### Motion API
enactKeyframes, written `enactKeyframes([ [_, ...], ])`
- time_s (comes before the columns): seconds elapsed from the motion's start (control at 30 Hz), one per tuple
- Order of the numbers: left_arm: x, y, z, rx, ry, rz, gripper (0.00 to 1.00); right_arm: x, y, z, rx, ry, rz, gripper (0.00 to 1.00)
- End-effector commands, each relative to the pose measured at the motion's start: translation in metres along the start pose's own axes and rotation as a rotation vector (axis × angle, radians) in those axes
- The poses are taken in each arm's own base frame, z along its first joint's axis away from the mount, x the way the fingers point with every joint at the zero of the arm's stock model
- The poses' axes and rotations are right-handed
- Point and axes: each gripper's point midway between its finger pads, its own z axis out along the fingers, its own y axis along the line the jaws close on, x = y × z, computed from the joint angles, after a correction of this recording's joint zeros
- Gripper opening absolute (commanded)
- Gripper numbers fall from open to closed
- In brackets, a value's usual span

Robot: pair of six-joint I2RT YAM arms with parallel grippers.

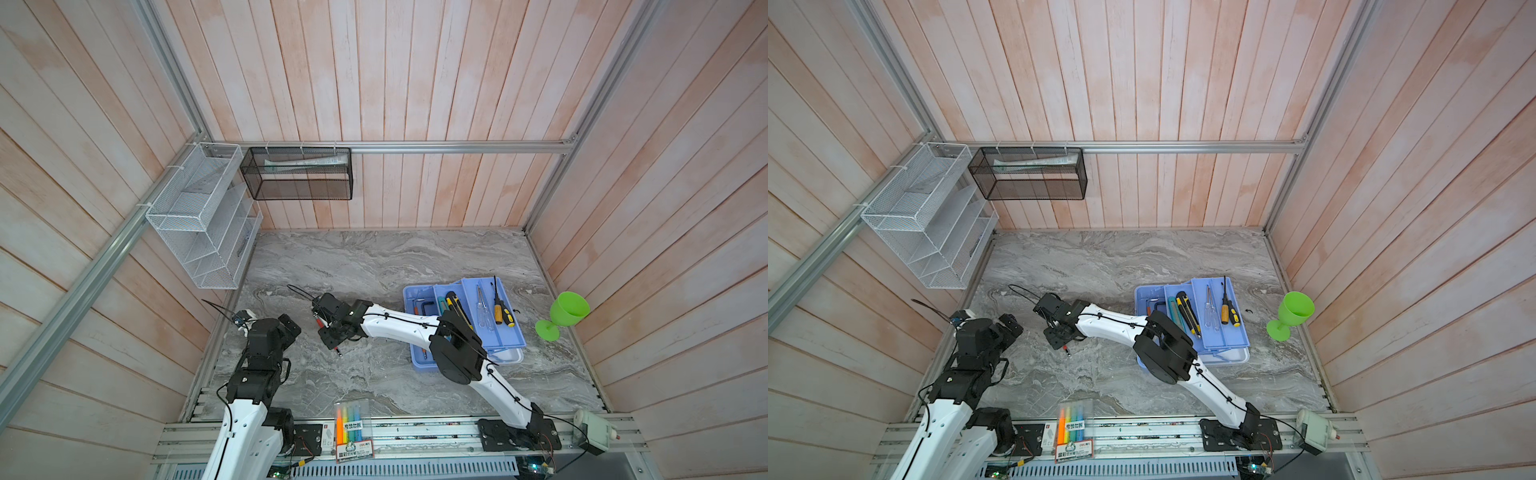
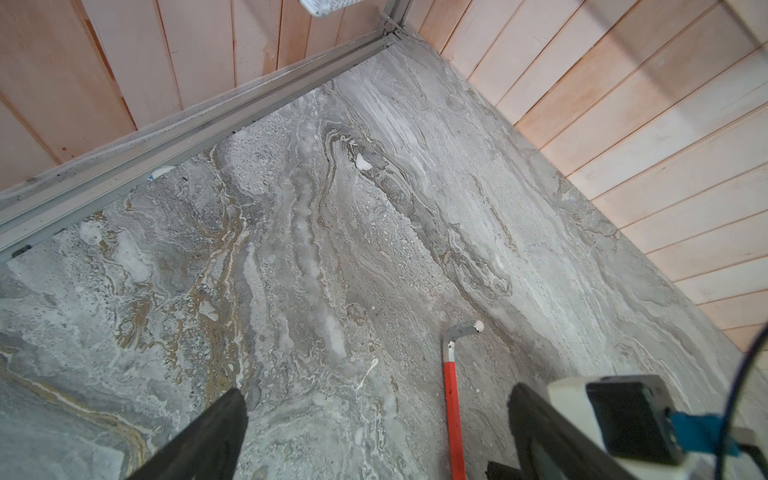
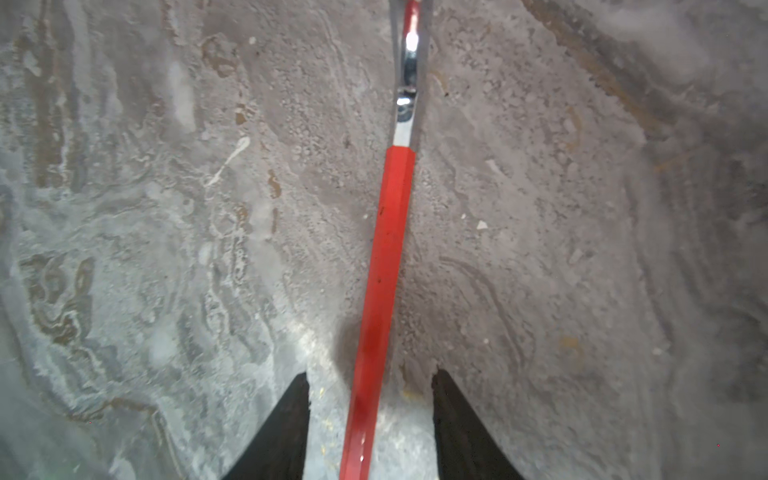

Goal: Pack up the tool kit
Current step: 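Move the right gripper to the red-handled hex key and grasp it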

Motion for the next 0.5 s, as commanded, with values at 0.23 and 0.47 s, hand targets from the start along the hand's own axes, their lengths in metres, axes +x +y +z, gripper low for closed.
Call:
enactKeyframes([
  [0.23,0.004,0.001,0.0,0.022,0.005,0.016,1.0,0.011,-0.01,0.023,0.053,0.073,0.004,0.38],
  [0.47,0.009,-0.01,-0.003,0.096,0.028,-0.004,1.0,0.018,-0.012,0.039,0.068,0.131,-0.005,0.16],
])
